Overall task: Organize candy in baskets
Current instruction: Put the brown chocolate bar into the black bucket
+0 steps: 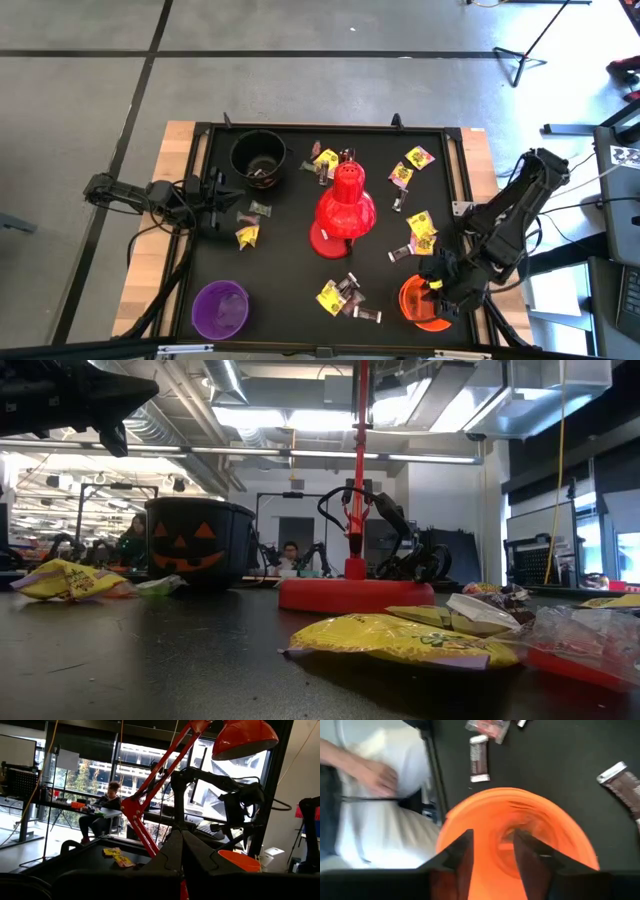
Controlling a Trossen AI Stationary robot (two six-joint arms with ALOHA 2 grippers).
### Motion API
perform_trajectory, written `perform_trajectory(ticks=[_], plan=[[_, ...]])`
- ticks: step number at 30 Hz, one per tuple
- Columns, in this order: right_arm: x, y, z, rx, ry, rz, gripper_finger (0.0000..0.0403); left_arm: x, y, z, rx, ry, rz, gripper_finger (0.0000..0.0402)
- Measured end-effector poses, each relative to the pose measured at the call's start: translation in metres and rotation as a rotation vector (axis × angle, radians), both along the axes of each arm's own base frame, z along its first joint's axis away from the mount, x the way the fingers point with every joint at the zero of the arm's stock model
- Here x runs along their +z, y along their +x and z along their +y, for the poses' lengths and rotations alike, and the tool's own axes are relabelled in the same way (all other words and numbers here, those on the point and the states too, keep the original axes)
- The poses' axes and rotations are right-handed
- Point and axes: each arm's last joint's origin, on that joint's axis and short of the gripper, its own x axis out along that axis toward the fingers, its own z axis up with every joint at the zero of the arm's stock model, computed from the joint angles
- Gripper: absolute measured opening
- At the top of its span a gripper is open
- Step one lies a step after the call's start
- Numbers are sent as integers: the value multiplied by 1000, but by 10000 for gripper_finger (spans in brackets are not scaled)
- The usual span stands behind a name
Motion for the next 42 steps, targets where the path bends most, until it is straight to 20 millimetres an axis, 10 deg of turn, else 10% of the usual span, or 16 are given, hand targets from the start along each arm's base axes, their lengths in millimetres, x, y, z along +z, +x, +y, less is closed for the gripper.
perform_trajectory(ticks=[21, 42], plan=[[-18, 49, -80, -239, -391, 54, 175, 0, 0, 0, 0, 0, 0, 0], [-106, 50, -195, -556, -425, 258, 175, 0, 0, 0, 0, 0, 0, 0]])
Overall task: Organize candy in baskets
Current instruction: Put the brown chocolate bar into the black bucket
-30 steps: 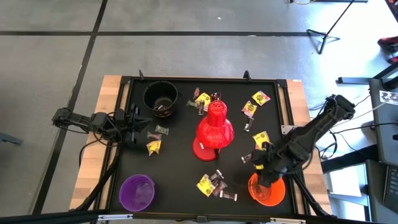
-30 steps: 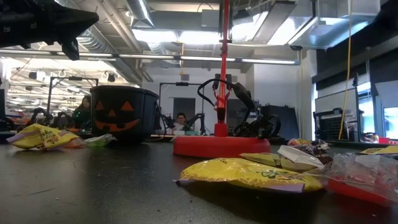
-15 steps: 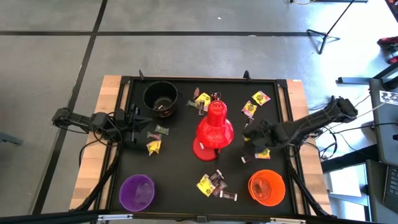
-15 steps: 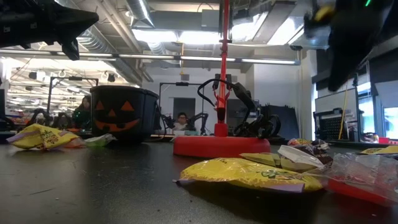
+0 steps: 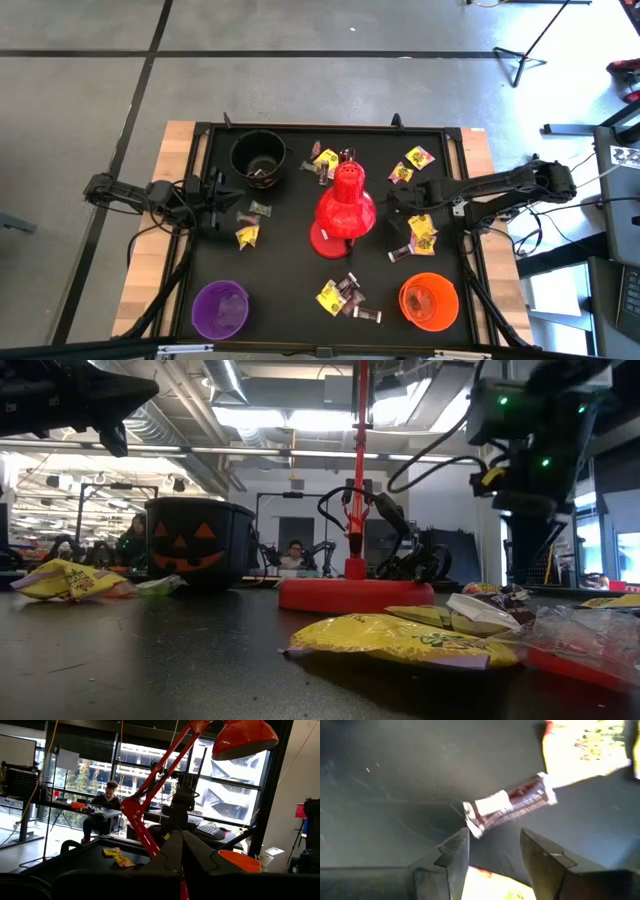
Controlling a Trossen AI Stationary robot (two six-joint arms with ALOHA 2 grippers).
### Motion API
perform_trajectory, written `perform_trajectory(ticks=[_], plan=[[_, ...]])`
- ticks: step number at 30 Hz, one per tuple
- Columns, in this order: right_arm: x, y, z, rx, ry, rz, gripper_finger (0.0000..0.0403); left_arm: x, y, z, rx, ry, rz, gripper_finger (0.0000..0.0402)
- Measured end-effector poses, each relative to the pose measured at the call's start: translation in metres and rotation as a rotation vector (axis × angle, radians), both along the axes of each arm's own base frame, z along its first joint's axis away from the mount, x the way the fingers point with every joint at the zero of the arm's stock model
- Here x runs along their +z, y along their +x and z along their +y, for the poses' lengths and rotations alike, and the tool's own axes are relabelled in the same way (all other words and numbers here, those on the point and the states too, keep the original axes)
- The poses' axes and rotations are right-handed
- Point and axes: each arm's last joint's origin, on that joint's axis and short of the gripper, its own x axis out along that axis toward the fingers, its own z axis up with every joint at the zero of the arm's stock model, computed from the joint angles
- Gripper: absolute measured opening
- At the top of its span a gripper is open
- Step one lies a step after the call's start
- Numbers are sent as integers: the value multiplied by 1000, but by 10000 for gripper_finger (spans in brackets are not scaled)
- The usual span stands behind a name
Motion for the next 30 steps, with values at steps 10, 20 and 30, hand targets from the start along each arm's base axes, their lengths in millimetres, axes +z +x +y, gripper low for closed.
perform_trajectory(ticks=[10, 20, 30], plan=[[-17, -7, -27, -89, 24, -27, 175, 0, 0, 0, 0, 0, 0, 0], [-33, -14, -30, -85, 65, -61, 107, 0, 0, 0, 0, 0, 0, 0], [-26, -17, -29, -72, 68, -77, 17, 0, 0, 0, 0, 0, 0, 0]])
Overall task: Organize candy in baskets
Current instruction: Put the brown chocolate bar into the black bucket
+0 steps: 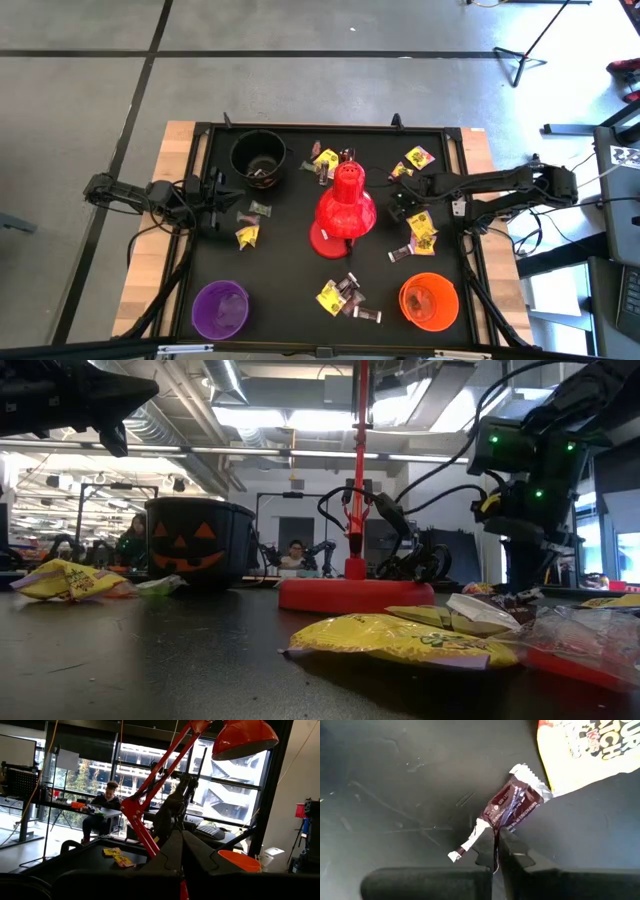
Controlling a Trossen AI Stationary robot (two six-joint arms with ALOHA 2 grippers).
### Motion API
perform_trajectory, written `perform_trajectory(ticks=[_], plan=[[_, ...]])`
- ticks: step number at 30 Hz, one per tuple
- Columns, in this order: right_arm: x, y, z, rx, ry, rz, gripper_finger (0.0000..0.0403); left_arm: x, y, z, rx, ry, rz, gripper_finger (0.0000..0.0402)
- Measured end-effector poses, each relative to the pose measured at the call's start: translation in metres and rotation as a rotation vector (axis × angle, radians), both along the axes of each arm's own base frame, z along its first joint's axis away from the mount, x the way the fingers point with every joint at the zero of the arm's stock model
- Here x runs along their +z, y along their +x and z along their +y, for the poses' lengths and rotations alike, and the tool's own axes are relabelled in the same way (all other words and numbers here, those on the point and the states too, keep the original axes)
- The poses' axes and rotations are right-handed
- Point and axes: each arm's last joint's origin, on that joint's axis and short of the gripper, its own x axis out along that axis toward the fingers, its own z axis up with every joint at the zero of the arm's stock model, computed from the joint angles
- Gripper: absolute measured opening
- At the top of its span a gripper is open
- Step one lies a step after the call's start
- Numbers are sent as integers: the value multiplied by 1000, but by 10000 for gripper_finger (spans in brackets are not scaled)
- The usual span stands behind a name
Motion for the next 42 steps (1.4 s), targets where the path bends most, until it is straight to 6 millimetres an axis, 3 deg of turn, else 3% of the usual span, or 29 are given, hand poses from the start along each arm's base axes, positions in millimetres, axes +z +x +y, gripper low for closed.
perform_trajectory(ticks=[11, 22, 31, 42], plan=[[53, 4, -2, 16, -94, -247, 1, 0, 0, 0, 0, 0, 0, 0], [109, 1, -3, 51, -311, -649, 0, 0, 0, 0, 0, 0, 0, 0], [121, -1, 4, 130, -363, -722, 0, 0, 0, 0, 0, 0, 1, 0], [137, 6, 31, 282, -535, -826, 0, 1, 0, 0, -5, -22, -17, 0]])
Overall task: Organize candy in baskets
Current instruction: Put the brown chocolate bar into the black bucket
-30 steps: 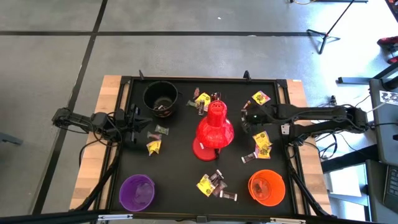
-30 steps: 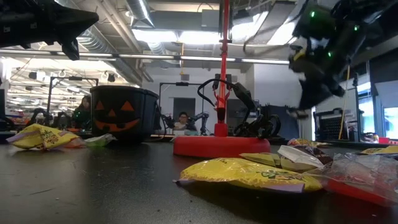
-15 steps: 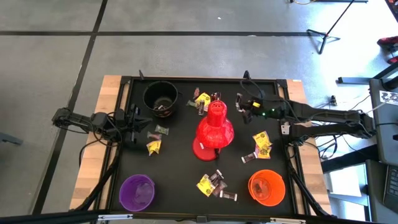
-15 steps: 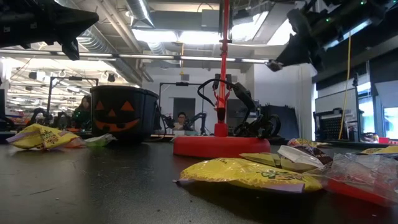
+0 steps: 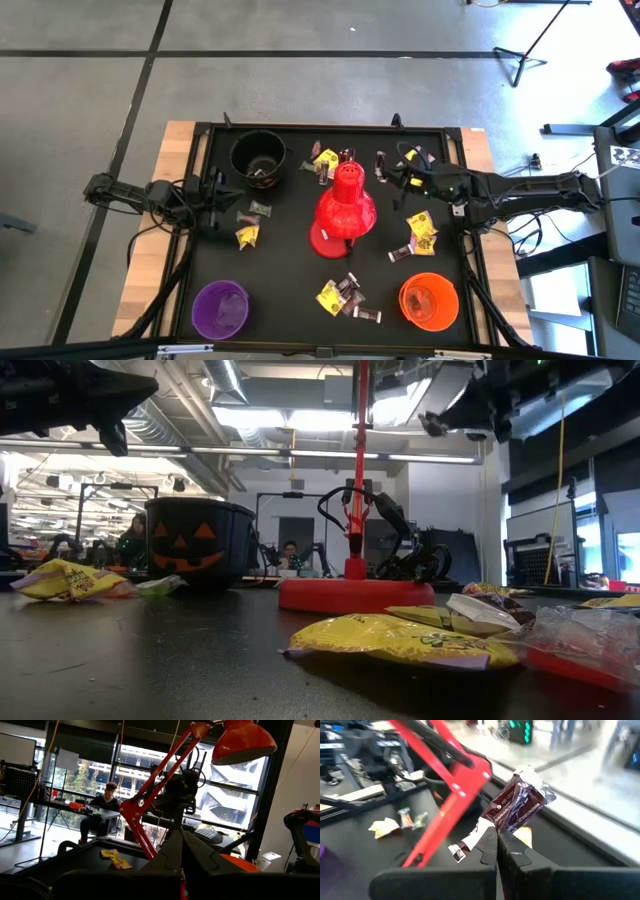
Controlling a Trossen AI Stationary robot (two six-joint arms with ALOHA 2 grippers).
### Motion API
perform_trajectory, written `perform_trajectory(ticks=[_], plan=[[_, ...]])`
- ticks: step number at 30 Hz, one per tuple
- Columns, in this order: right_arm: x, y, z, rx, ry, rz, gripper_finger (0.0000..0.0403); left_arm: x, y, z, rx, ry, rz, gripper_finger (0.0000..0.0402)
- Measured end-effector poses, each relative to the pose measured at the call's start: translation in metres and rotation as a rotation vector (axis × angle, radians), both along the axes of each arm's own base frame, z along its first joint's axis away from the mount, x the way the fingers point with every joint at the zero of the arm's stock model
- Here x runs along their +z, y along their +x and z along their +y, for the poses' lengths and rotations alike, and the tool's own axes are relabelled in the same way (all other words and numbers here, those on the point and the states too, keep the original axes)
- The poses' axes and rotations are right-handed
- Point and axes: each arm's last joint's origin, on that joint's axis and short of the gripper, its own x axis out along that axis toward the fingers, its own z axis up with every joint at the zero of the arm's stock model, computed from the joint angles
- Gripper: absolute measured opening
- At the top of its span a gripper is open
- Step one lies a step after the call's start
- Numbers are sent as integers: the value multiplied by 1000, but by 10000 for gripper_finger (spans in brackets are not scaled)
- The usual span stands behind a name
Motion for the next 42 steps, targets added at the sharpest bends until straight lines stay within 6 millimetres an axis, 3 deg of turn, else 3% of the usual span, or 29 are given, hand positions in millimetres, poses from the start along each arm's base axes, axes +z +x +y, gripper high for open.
perform_trajectory(ticks=[12, 26, 32, 42], plan=[[1, 1, 16, 90, -15, -5, 0, 4, -1, -1, -62, -77, -61, 0], [-7, 17, 76, 243, -112, -35, 0, 3, 5, -5, -213, -273, -65, 0], [-15, 29, 101, 314, -183, -54, 0, 3, 12, -9, -310, -265, -39, 0], [-29, 42, 115, 337, -186, -48, 0, 8, 32, -15, -333, -222, -29, 0]])
